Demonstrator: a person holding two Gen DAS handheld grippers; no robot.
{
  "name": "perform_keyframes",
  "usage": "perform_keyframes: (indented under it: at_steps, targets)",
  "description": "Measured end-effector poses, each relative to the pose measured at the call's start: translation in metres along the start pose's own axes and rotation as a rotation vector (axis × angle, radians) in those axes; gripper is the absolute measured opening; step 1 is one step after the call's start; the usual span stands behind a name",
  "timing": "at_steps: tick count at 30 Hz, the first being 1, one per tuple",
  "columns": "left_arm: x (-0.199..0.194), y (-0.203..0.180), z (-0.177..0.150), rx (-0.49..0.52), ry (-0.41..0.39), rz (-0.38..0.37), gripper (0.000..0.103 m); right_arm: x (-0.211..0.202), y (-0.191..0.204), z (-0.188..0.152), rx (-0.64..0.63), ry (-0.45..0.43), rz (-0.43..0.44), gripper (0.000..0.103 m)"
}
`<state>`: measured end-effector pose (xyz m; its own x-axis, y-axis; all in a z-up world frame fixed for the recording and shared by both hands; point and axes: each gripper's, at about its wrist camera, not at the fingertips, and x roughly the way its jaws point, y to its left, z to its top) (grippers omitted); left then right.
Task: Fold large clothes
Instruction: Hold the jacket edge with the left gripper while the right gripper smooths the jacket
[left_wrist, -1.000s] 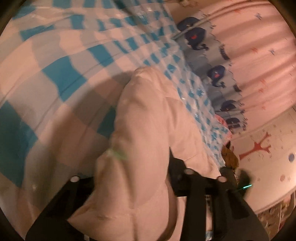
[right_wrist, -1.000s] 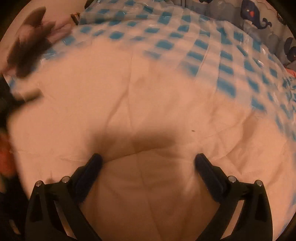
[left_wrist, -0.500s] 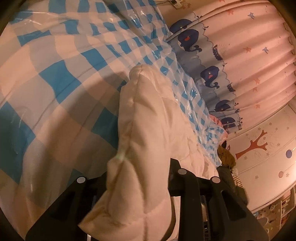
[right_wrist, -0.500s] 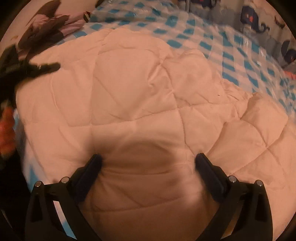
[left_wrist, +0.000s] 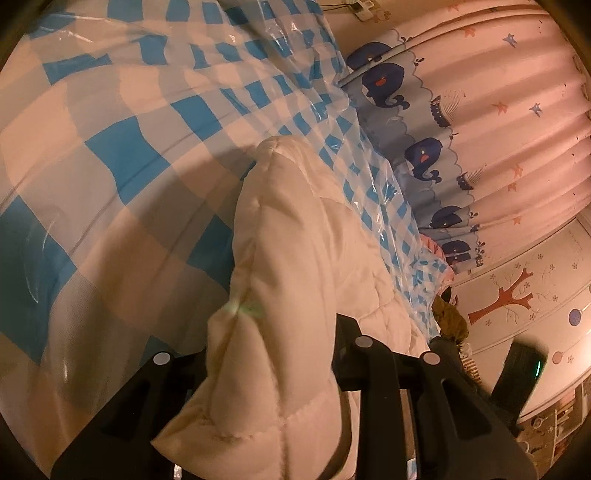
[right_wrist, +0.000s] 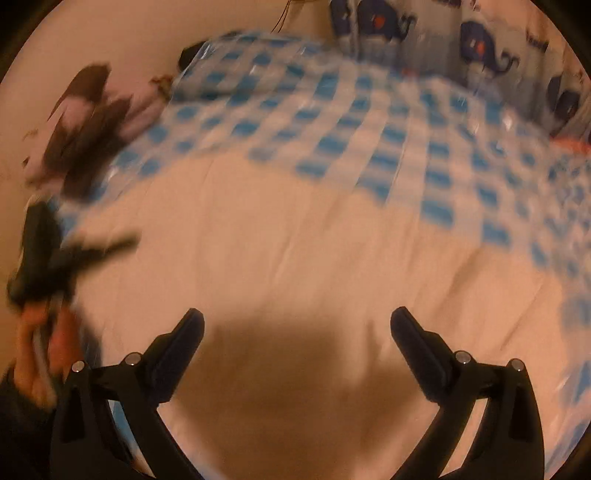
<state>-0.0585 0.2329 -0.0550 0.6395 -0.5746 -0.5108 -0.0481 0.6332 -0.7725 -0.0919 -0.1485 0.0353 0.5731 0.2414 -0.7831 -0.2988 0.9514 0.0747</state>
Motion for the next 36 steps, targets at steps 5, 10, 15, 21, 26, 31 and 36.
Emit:
perform_keyframes:
  at_steps: [5, 10, 15, 21, 26, 31, 36]
  targets:
    - [0.0, -0.005, -0.001, 0.032, -0.005, -0.006, 0.023, 0.131, -0.031, 0.013, 0.058, 0.262, -0.018, 0.099]
    - [-0.001, -0.005, -0.001, 0.036, -0.008, 0.013, 0.023, 0.095, -0.043, 0.023, 0.104, 0.255, 0.022, 0.098]
    - [-0.003, -0.009, -0.001, 0.051, -0.021, 0.014, 0.023, 0.03, -0.022, -0.031, -0.025, 0.134, -0.169, 0.098]
    - [-0.012, -0.037, -0.011, 0.201, -0.093, 0.066, 0.022, 0.046, -0.03, -0.049, -0.002, 0.18, -0.122, 0.097]
    - [-0.029, -0.074, -0.016, 0.325, -0.166, 0.083, 0.021, -0.012, -0.018, -0.069, -0.062, 0.016, -0.145, 0.097]
    - [-0.034, -0.157, -0.033, 0.471, -0.193, 0.079, 0.02, 0.028, -0.032, -0.088, -0.053, 0.08, -0.051, 0.098]
    - [-0.022, -0.247, -0.064, 0.692, -0.161, 0.133, 0.02, -0.043, -0.109, -0.095, 0.371, -0.11, 0.594, 0.098]
